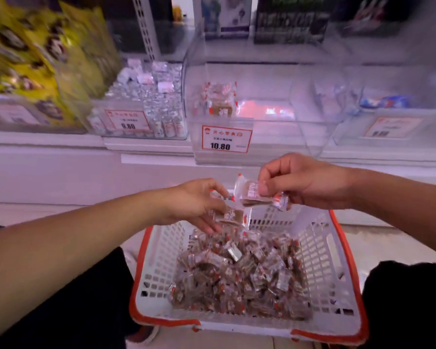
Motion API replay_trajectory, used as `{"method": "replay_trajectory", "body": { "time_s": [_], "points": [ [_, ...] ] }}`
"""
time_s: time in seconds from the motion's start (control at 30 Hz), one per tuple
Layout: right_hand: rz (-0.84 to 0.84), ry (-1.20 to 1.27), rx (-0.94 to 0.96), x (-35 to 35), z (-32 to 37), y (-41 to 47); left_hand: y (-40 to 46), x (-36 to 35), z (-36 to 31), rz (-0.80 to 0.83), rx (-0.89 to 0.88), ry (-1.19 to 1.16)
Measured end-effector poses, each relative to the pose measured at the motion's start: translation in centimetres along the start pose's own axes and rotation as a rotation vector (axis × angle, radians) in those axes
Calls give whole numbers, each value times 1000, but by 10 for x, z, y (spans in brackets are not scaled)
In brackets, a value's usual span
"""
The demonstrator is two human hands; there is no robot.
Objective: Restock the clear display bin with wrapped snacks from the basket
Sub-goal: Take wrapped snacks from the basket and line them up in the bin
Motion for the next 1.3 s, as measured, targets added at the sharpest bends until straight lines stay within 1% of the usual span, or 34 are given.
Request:
{"method": "replay_trajectory", "body": {
  "time_s": [0.07,0.13,0.2,0.27,0.37,0.47,0.53,0.6,0.63,0.7,0.77,0.83,0.9,0.97,1.03,1.13,1.23,1.3],
  "points": [
    [-1,46,117,-5,25,-19,-19,-11,-22,78,-39,-241],
    [-7,13,193,-6,39,-29,-29,-18,-42,125,-84,-472],
    [-46,-64,221,-2,49,-32,-30,-18,-57,105,-128,-563],
    [-145,-125,230,5,56,-33,-29,-19,-68,73,-151,-586],
    [-247,-236,222,7,56,-36,-33,-20,-77,64,-195,-545],
    [-318,-334,233,-1,50,-41,-40,-25,-78,50,-277,-349],
    [-418,-381,342,-7,53,-44,-43,-29,-77,26,-318,-259],
    [-508,-394,463,-12,55,-46,-44,-33,-76,11,-331,-291],
    [-556,-419,494,-13,55,-47,-44,-34,-76,-2,-338,-315],
    [-664,-492,494,-13,54,-49,-46,-32,-77,-69,-390,-273],
    [-715,-504,432,-11,52,-51,-49,-28,-80,-126,-494,-171],
    [-641,-442,383,-14,49,-49,-56,-25,-86,-165,-604,-96],
    [-532,-333,435,-19,53,-48,-63,-22,-91,-198,-671,7],
    [-518,-286,494,-20,61,-49,-67,-21,-95,-206,-714,96],
    [-526,-346,518,-19,73,-53,-67,-21,-100,-192,-730,112],
    [-515,-574,494,-14,95,-52,-66,-21,-110,-152,-740,77],
    [-395,-598,479,-9,121,-38,-66,-10,-130,-184,-786,98],
    [-378,-587,469,0,140,-23,-66,10,-145,-253,-812,91]
  ]
}}
Point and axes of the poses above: each hand's wrist, its own y-axis towards the middle knuckle, its own x-axis out of the back of the hand, z = x × y, the point moved 5 cm from there along y, towards the middle knuckle, and after that the axes turned 3 degrees about -x, right-handed, at the moved point
